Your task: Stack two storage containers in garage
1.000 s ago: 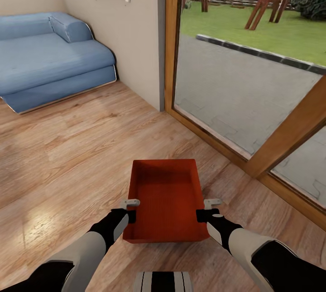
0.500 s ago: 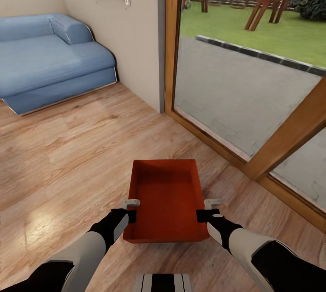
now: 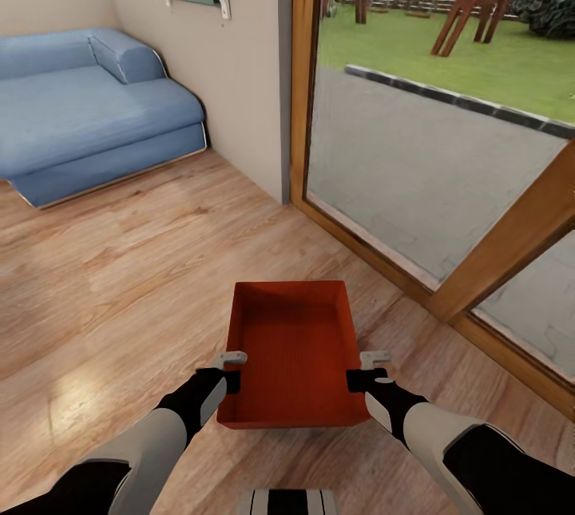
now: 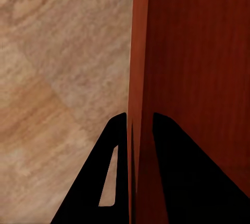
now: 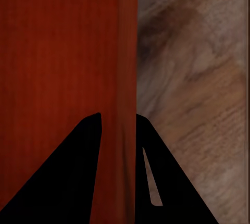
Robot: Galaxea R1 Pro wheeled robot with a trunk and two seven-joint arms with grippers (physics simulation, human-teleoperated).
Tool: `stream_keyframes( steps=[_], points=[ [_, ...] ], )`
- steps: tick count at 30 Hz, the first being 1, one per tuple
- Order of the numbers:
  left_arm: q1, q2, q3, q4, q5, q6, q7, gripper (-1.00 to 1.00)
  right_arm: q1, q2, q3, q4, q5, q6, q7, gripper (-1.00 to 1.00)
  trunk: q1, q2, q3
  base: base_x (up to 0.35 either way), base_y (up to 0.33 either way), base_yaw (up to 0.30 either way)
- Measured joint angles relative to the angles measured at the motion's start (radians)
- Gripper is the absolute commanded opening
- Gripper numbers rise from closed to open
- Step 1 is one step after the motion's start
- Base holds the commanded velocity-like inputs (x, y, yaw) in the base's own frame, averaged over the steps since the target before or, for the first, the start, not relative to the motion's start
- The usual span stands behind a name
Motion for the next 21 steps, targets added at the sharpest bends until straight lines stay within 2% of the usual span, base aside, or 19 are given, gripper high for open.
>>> stream_keyframes(
  steps=[21],
  points=[
    [0.000,0.000,0.001,-0.001,-0.003,0.001,0.000,-1.00,0.000,0.001,0.001,0.001,-0.003,-0.002,0.000,-1.00,-0.081,0.147,0.066,0.000,0.000,0.000]
  ],
)
